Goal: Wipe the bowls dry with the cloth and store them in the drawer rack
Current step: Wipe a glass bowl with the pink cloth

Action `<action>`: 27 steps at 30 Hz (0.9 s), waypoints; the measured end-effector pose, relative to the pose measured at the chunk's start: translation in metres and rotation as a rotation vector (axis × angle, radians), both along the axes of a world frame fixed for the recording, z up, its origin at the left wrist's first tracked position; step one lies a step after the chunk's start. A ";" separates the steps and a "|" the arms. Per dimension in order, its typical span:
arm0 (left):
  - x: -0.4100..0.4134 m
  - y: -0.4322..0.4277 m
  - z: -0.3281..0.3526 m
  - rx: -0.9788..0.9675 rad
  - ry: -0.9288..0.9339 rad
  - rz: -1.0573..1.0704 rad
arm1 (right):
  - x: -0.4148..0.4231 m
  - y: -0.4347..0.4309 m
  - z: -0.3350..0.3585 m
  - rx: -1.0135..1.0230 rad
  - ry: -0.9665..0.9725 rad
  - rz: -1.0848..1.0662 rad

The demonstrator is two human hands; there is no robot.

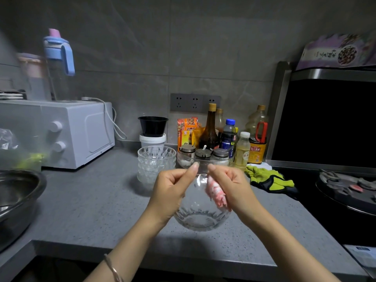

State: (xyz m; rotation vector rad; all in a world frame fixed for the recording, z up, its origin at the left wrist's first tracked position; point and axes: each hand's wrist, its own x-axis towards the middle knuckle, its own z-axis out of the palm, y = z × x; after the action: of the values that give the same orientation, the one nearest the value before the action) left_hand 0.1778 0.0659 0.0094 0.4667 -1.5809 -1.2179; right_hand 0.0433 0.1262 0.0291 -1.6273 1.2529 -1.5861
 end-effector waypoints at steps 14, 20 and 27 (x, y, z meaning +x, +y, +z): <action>0.001 -0.003 0.008 -0.101 -0.119 -0.053 | -0.004 -0.001 0.010 0.101 0.078 -0.030; 0.001 -0.001 0.003 0.096 0.001 -0.073 | 0.000 -0.001 0.011 0.079 0.052 0.019; -0.002 -0.008 -0.009 0.594 0.317 -0.056 | 0.002 -0.003 -0.018 0.115 -0.561 0.036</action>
State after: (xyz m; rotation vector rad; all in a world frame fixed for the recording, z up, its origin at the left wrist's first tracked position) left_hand 0.1756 0.0575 0.0008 0.5703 -0.9547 -1.7145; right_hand 0.0458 0.1233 0.0108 -1.0202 0.9823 -1.7457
